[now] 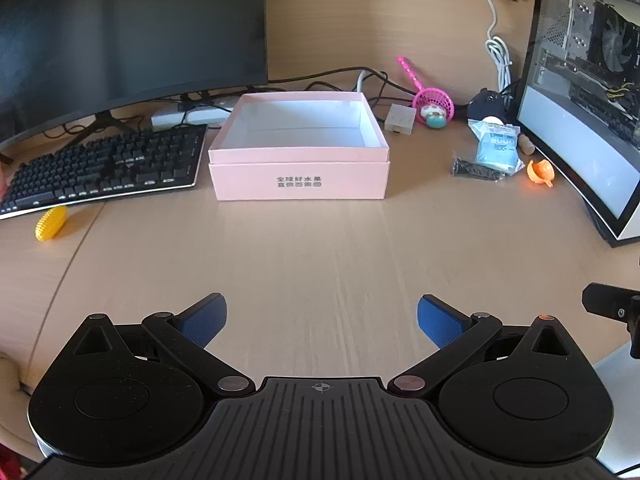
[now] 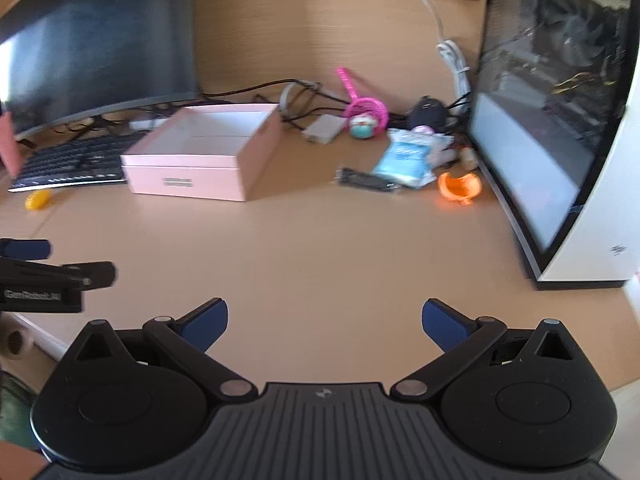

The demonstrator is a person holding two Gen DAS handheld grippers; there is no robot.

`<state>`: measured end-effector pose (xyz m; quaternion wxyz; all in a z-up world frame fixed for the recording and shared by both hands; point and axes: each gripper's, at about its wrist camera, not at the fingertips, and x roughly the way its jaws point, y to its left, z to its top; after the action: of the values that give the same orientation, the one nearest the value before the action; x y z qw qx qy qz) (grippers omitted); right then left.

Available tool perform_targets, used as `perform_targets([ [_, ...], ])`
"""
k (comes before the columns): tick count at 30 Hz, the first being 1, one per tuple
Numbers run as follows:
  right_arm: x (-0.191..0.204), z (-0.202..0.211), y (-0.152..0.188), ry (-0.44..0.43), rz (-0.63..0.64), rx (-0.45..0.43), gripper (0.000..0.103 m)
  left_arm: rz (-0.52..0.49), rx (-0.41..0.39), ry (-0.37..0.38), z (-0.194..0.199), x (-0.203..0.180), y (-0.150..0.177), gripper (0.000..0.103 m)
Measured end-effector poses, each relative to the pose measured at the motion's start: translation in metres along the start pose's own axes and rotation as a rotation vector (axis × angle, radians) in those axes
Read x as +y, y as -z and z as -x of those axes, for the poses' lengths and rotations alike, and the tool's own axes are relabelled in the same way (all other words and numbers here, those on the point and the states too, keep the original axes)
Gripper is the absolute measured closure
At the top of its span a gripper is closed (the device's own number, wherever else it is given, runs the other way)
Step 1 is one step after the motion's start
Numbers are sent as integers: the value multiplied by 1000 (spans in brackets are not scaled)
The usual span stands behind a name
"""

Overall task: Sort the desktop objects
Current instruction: 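Move the left tool toward the bagged black cylinder while the right tool approaches the orange toy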

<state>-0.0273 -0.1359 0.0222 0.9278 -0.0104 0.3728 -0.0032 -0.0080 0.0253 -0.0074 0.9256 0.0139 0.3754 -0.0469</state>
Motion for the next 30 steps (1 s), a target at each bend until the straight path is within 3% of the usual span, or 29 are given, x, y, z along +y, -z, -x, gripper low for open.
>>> perform_targets([
  [6, -14, -17, -9, 9, 38, 33, 0, 17, 26, 1, -16, -12, -6, 0],
  [9, -21, -36, -18, 8, 66, 28, 0, 23, 30, -33, -25, -20, -13, 0],
  [14, -46, -96, -48, 1, 15, 20, 0, 61, 26, -129, -35, -29, -31, 0],
  [21, -70, -188, -98, 23, -102, -35, 0, 92, 87, -242, -49, -50, -43, 0],
  [24, -73, -223, -111, -15, -152, 10, 0, 100, 97, -264, -47, -53, -40, 0],
  [28, -67, -251, -116, -7, -115, 32, 0, 119, 128, -267, -49, -45, -35, 0],
  [30, -65, -256, -116, -3, -107, 16, 6, 117, 128, -272, -52, -38, -34, 0],
])
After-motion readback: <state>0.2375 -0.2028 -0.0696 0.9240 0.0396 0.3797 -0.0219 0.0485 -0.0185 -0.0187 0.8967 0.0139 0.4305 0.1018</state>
